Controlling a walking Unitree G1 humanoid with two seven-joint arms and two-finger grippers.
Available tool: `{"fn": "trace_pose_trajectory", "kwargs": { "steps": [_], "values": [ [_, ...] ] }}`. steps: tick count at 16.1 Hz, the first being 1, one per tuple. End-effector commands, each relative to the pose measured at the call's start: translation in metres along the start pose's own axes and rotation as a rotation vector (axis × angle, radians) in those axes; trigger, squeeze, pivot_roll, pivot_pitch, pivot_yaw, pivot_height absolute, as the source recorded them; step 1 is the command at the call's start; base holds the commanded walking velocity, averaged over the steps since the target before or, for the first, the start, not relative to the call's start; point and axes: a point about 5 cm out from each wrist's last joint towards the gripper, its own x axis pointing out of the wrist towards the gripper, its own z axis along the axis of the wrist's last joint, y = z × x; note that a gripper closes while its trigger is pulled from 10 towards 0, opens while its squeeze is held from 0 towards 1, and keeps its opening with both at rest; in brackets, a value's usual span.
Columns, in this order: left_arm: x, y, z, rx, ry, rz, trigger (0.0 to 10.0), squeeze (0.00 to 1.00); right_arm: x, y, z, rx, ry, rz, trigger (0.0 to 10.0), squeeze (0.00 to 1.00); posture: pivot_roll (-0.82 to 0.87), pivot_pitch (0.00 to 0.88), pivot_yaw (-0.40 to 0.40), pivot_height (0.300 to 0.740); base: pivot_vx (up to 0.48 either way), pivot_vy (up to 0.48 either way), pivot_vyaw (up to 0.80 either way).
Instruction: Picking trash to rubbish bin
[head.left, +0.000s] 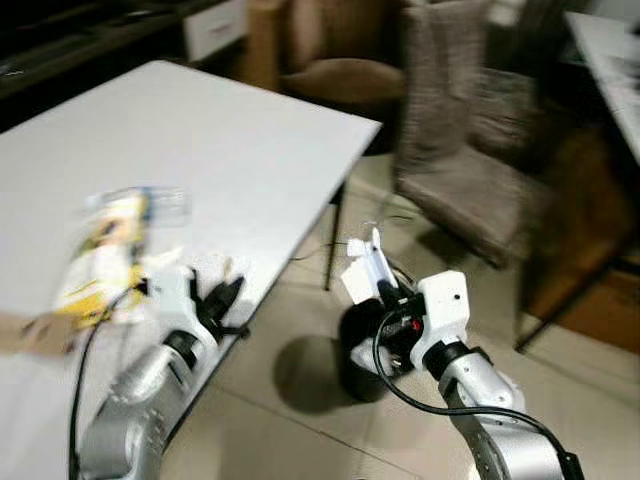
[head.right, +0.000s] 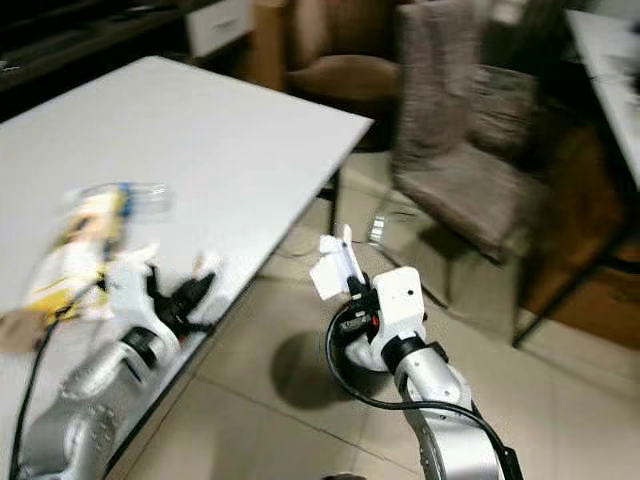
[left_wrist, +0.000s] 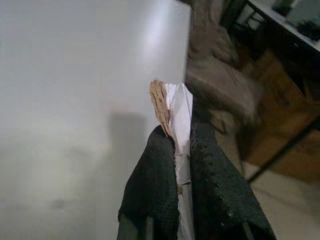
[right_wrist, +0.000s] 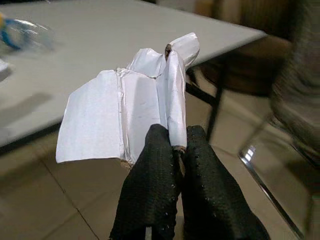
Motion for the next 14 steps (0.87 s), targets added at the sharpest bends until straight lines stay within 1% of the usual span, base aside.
{"fn": "trace_pose_trajectory", "kwargs": {
  "steps": [1,2,3,4,5,6,7,9,11,12,13,14],
  "values": [
    [-0.003,-0.003,-0.001,-0.028,0.008,0.012,10.0,0.00,-0.002,-0.004,-0.005,0.018,0.013,-0.040,10.0,0.00,-0.03,0.000,-0.054,0.740,0.000,0.000,-0.80],
    [-0.004,-0.003,-0.004,-0.044,0.029,0.022,10.0,0.00,-0.002,-0.004,-0.009,0.028,0.025,-0.051,10.0,0.00,-0.03,0.000,-0.052,0.740,0.000,0.000,-0.80],
    [-0.006,-0.003,-0.008,-0.042,0.064,0.040,10.0,0.00,-0.003,-0.004,-0.012,0.032,0.037,-0.063,10.0,0.00,-0.03,0.000,-0.052,0.740,0.000,0.000,-0.80],
    [-0.008,-0.003,-0.013,-0.035,0.111,0.053,10.0,0.00,-0.004,-0.003,-0.016,0.037,0.055,-0.063,10.0,0.00,-0.02,0.000,-0.052,0.740,0.000,0.000,-0.80],
    [-0.010,-0.002,-0.014,-0.013,0.121,0.061,10.0,0.00,-0.005,-0.002,-0.020,0.033,0.076,-0.052,10.0,0.00,-0.01,0.000,-0.054,0.740,0.000,0.000,-0.80],
    [-0.010,-0.002,-0.012,0.008,0.104,0.061,10.0,0.00,-0.006,-0.001,-0.022,0.030,0.081,-0.048,10.0,0.00,-0.01,0.000,-0.054,0.740,0.000,0.000,-0.80],
    [-0.012,-0.004,-0.006,0.043,0.015,0.068,10.0,0.00,-0.006,-0.003,-0.023,0.027,0.087,-0.048,10.0,0.00,-0.01,0.000,-0.058,0.740,0.000,0.000,-0.80],
    [-0.017,-0.003,-0.011,-0.004,0.019,0.095,10.0,0.00,-0.007,-0.005,-0.026,0.028,0.099,-0.055,10.0,0.00,0.00,0.000,-0.065,0.740,0.000,0.000,-0.80],
    [-0.024,0.004,-0.020,-0.014,0.015,0.178,10.0,0.00,-0.007,-0.007,-0.029,0.020,0.117,-0.062,10.0,0.00,0.00,0.000,-0.064,0.740,0.000,0.000,-0.80],
    [-0.028,0.009,-0.023,-0.009,-0.034,0.232,10.0,0.00,-0.007,-0.010,-0.032,0.014,0.131,-0.079,10.0,0.00,-0.01,0.000,-0.063,0.740,0.000,0.000,-0.80],
    [-0.028,0.015,-0.023,0.037,-0.067,0.311,10.0,0.00,-0.008,-0.012,-0.033,0.016,0.137,-0.093,10.0,0.00,-0.01,0.000,-0.061,0.740,0.000,0.000,-0.80],
    [-0.027,0.016,-0.022,0.056,-0.081,0.315,10.0,0.00,-0.008,-0.012,-0.033,0.018,0.138,-0.095,10.0,0.00,-0.01,0.000,-0.060,0.740,0.000,0.000,-0.80]
  ]
}}
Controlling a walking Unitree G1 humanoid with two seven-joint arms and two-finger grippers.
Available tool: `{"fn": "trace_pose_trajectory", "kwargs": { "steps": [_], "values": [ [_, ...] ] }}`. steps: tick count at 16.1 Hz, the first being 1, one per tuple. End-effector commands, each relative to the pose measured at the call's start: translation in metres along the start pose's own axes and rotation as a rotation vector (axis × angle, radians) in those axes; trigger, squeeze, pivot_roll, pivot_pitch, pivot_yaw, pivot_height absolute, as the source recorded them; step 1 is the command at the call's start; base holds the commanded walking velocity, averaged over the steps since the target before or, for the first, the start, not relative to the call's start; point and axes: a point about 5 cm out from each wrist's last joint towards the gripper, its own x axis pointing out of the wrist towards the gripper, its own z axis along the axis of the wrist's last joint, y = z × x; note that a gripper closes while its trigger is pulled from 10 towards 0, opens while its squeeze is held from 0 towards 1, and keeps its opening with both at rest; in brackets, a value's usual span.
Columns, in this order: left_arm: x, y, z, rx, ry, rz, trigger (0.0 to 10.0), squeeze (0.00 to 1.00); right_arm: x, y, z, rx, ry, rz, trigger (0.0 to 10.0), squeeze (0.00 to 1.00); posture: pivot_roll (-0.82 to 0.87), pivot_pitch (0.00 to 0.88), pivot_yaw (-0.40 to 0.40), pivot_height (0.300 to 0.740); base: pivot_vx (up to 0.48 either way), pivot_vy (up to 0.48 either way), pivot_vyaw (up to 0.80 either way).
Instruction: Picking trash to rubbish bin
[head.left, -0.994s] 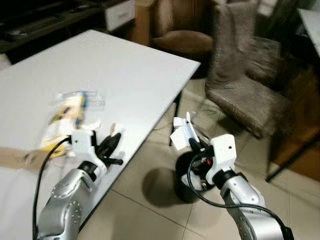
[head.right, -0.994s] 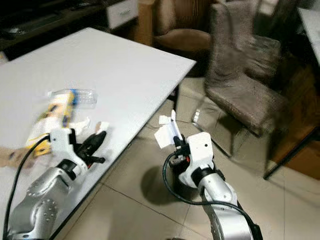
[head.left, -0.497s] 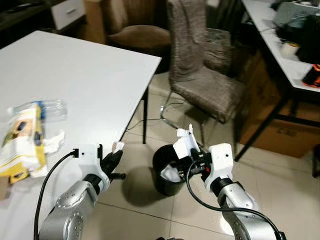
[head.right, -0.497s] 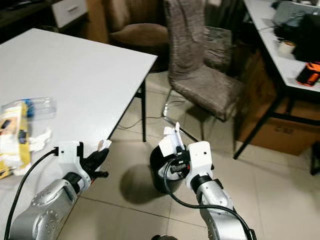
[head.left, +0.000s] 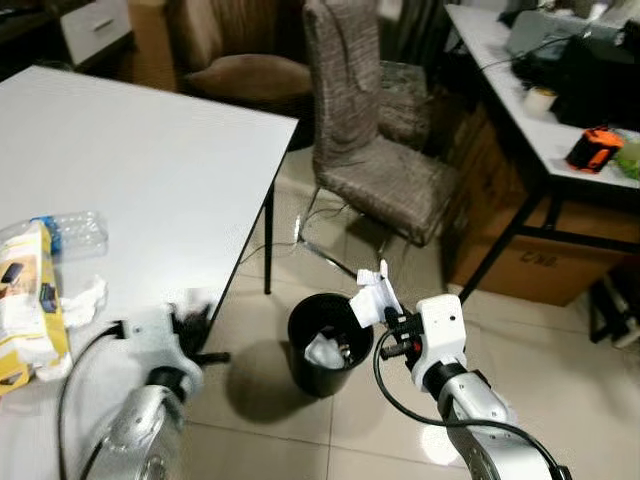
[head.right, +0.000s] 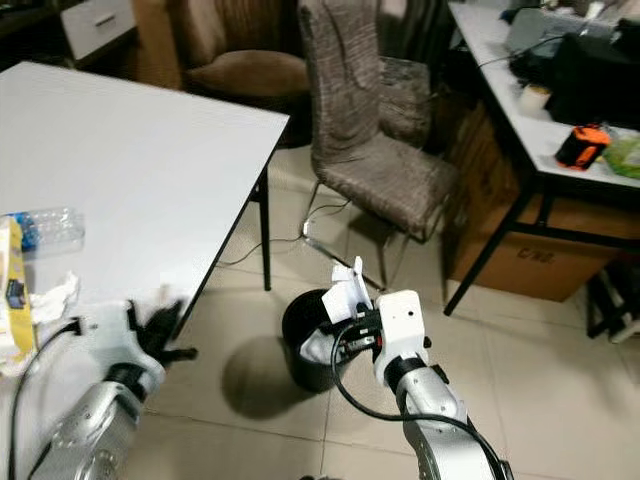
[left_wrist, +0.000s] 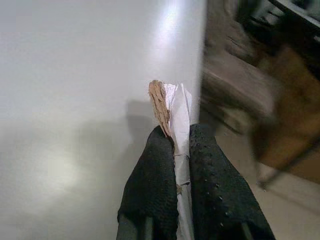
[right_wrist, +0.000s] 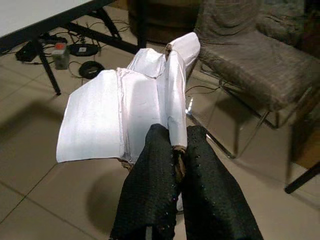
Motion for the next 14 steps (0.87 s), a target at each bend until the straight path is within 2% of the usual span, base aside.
{"fn": "trace_pose_trajectory", "kwargs": {
  "steps": [1,2,3,4,6,8,9,11,12,14],
  "values": [
    [0.004,0.004,0.002,0.038,-0.010,0.052,10.0,0.00,-0.002,-0.005,-0.004,0.003,0.015,-0.030,10.0,0.00,-0.01,0.000,-0.058,0.740,0.000,0.000,-0.80],
    [0.005,0.005,0.005,0.045,-0.019,0.055,10.0,0.00,-0.003,-0.004,-0.003,0.001,0.012,-0.027,10.0,0.00,-0.01,0.000,-0.055,0.740,0.000,0.000,-0.80],
    [0.008,0.003,0.008,0.116,0.005,-0.004,10.0,0.00,-0.004,-0.003,-0.002,0.002,0.003,-0.023,10.0,0.00,-0.01,0.000,-0.052,0.740,0.000,0.000,-0.80],
    [0.009,0.001,0.007,0.148,0.029,-0.046,10.0,0.00,-0.004,-0.003,-0.002,0.005,-0.002,-0.024,10.0,0.00,-0.01,0.000,-0.052,0.740,0.000,0.000,-0.80],
    [0.007,-0.015,0.020,0.106,-0.050,-0.163,10.0,0.00,-0.006,-0.005,0.008,0.005,-0.079,-0.030,10.0,0.00,-0.02,0.000,-0.048,0.740,0.000,0.000,-0.80],
    [0.011,-0.030,0.039,0.031,-0.111,-0.204,10.0,0.00,-0.005,-0.008,0.017,-0.007,-0.110,-0.035,10.0,0.00,-0.03,0.000,-0.049,0.740,0.000,0.000,-0.80],
    [0.011,-0.033,0.039,0.052,-0.114,-0.204,10.0,0.00,-0.003,-0.007,0.019,-0.022,-0.110,-0.024,10.0,0.00,-0.03,0.000,-0.049,0.740,0.000,0.000,-0.80],
    [0.010,-0.033,0.027,0.029,-0.029,-0.217,10.0,0.00,-0.003,-0.003,0.017,-0.041,-0.095,-0.001,10.0,0.00,-0.03,0.000,-0.045,0.740,0.000,0.000,-0.80],
    [0.006,-0.033,0.017,0.051,0.042,-0.244,10.0,0.00,-0.004,-0.002,0.014,-0.048,-0.087,0.002,10.0,0.00,-0.03,0.000,-0.043,0.740,0.000,0.000,-0.80],
    [0.004,-0.031,0.013,0.033,0.065,-0.214,10.0,0.00,-0.006,-0.003,0.012,-0.050,-0.079,0.000,10.0,0.00,-0.03,0.000,-0.040,0.740,0.000,0.000,-0.40]
  ]
}}
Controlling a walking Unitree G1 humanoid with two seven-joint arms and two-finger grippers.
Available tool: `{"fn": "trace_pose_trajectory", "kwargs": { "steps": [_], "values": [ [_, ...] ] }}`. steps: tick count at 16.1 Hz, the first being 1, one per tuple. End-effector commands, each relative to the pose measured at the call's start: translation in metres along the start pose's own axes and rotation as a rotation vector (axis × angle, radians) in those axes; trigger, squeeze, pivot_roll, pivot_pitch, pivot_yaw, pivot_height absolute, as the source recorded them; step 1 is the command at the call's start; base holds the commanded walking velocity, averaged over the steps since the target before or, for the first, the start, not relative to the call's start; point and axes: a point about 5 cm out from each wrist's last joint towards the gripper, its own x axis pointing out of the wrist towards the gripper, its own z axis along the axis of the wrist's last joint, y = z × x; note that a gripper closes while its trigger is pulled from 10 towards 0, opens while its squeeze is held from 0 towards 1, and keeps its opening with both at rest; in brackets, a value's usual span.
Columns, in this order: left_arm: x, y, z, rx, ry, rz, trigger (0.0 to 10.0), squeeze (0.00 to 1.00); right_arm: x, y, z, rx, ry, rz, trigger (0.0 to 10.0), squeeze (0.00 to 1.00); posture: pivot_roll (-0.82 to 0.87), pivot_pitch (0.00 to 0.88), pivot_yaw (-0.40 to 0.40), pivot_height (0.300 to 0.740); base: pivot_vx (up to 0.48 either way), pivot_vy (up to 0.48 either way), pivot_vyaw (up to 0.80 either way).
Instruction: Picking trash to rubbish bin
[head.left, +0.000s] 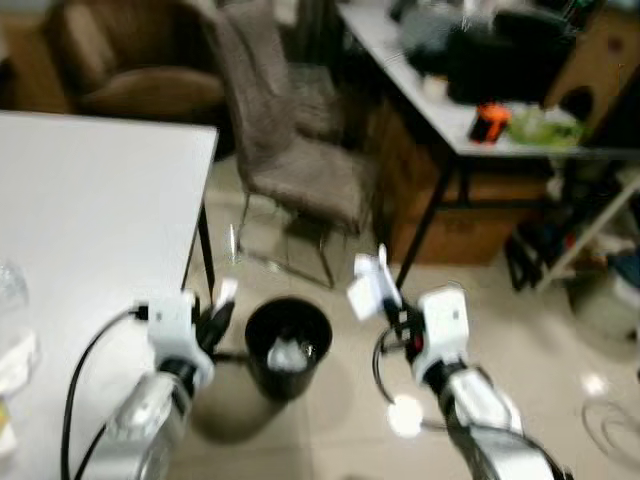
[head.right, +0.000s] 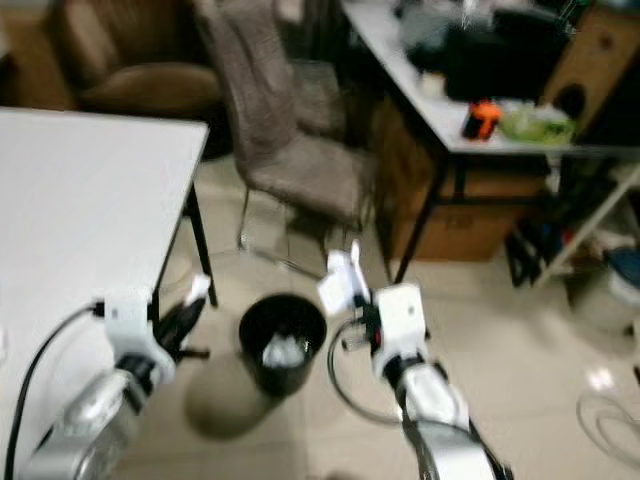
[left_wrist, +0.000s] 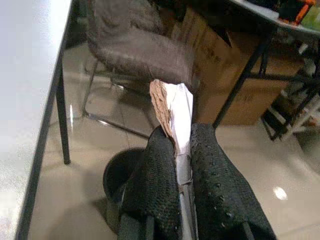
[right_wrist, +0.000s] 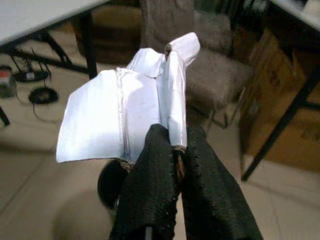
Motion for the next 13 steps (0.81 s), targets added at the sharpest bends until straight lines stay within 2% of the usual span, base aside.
{"fn": "trace_pose_trajectory", "kwargs": {
  "steps": [1,2,3,4,7,10,13],
  "values": [
    [0.004,-0.004,0.005,0.045,-0.034,-0.006,10.0,0.00,0.001,-0.007,0.004,-0.017,-0.011,-0.016,10.0,0.00,-0.03,0.000,-0.037,0.740,0.000,0.000,0.00],
    [0.006,-0.002,0.004,0.075,-0.040,0.022,10.0,0.00,0.001,-0.009,0.003,-0.023,-0.006,-0.020,10.0,0.00,-0.04,0.000,-0.036,0.740,0.000,0.000,0.00],
    [0.007,-0.002,0.005,0.049,-0.057,0.018,10.0,0.00,0.000,-0.009,0.002,-0.023,-0.001,-0.023,10.0,0.00,-0.04,0.000,-0.034,0.740,0.000,0.000,0.00],
    [0.006,-0.003,0.006,0.068,-0.052,0.013,10.0,0.00,-0.001,-0.010,0.000,-0.016,0.008,-0.025,10.0,0.00,-0.04,0.000,-0.033,0.740,0.000,0.000,-0.73],
    [0.005,-0.006,0.008,0.153,-0.073,-0.003,10.0,0.00,-0.004,-0.010,-0.011,-0.012,0.054,-0.014,10.0,0.00,-0.04,0.000,-0.041,0.740,0.000,0.000,0.00],
    [0.005,-0.014,0.004,0.221,-0.081,-0.078,10.0,0.00,-0.003,-0.009,-0.019,-0.026,0.086,0.000,10.0,0.00,-0.03,0.000,-0.047,0.740,0.000,0.000,0.00],
    [0.004,-0.019,-0.001,0.245,-0.078,-0.104,10.0,0.00,-0.002,-0.008,-0.024,-0.029,0.108,0.014,10.0,0.00,-0.03,0.000,-0.058,0.740,0.000,0.000,0.00]
  ]
}}
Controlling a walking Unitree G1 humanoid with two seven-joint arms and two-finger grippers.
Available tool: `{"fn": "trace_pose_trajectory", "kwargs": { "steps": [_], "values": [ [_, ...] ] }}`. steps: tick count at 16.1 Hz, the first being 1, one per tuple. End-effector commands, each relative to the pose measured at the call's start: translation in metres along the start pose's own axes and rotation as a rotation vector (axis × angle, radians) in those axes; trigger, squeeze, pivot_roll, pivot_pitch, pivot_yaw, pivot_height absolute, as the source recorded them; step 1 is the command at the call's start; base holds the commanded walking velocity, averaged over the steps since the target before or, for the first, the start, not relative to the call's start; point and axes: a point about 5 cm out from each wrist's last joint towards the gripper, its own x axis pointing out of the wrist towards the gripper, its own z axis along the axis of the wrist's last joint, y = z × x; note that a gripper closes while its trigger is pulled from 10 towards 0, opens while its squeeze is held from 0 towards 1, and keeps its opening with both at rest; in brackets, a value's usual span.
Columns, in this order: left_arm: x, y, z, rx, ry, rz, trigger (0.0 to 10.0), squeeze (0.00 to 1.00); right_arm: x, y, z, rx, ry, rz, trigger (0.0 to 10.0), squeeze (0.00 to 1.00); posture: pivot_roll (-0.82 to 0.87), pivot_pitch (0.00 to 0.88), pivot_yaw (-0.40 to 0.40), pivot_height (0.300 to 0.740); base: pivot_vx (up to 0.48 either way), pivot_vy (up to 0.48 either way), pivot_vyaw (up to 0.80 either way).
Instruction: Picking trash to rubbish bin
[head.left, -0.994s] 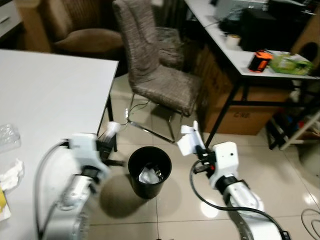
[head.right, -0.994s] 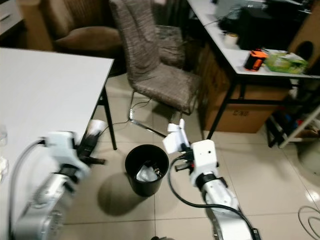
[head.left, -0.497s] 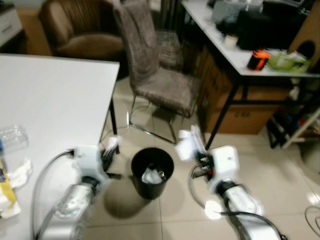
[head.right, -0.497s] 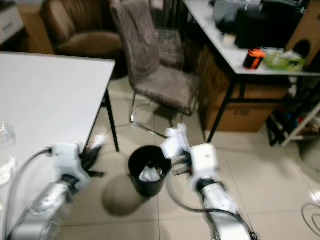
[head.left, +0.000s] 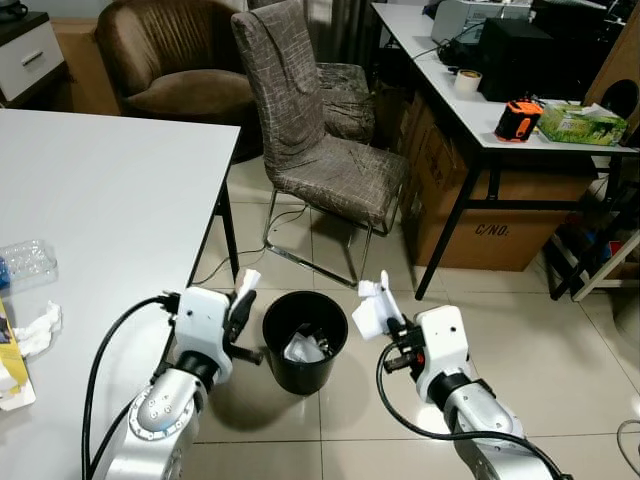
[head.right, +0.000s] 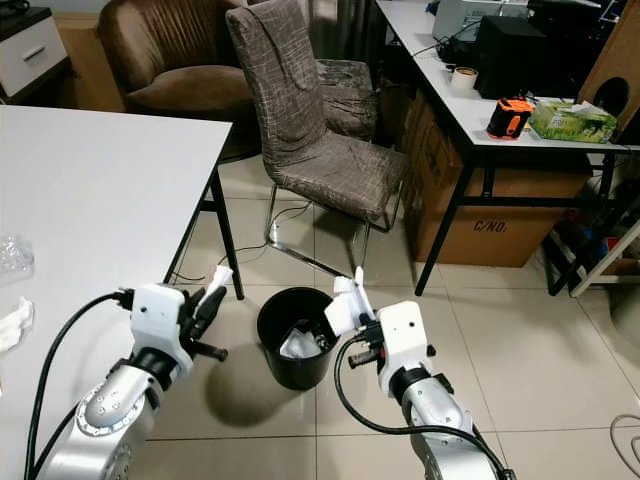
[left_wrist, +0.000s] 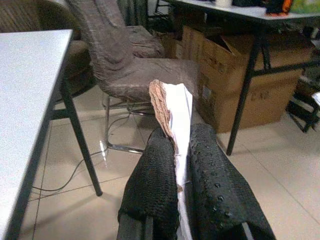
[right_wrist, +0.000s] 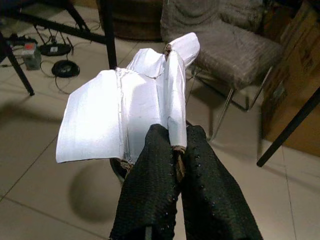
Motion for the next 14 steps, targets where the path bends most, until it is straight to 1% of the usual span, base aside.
{"fn": "trace_pose_trajectory", "kwargs": {
  "steps": [1,5,11,14],
  "values": [
    [0.000,-0.003,-0.003,0.018,0.011,-0.024,10.0,0.00,-0.001,-0.002,-0.003,-0.005,0.012,0.000,10.0,0.00,-0.03,0.000,-0.062,0.740,0.000,0.000,0.00],
    [0.003,0.000,-0.008,0.035,0.030,-0.020,10.0,0.00,-0.003,-0.006,-0.014,-0.001,0.060,0.004,10.0,0.00,-0.03,0.000,-0.061,0.740,0.307,0.000,-0.51],
    [0.008,0.002,-0.012,0.046,0.047,-0.023,10.0,0.00,0.001,-0.001,-0.016,-0.036,0.080,0.058,10.0,0.00,-0.04,0.000,-0.046,0.740,0.343,0.000,0.00],
    [0.010,0.002,-0.014,0.048,0.056,-0.029,10.0,0.00,0.002,-0.002,-0.017,-0.043,0.083,0.062,10.0,0.00,-0.04,0.000,-0.043,0.740,0.351,0.000,0.00]
  ]
}}
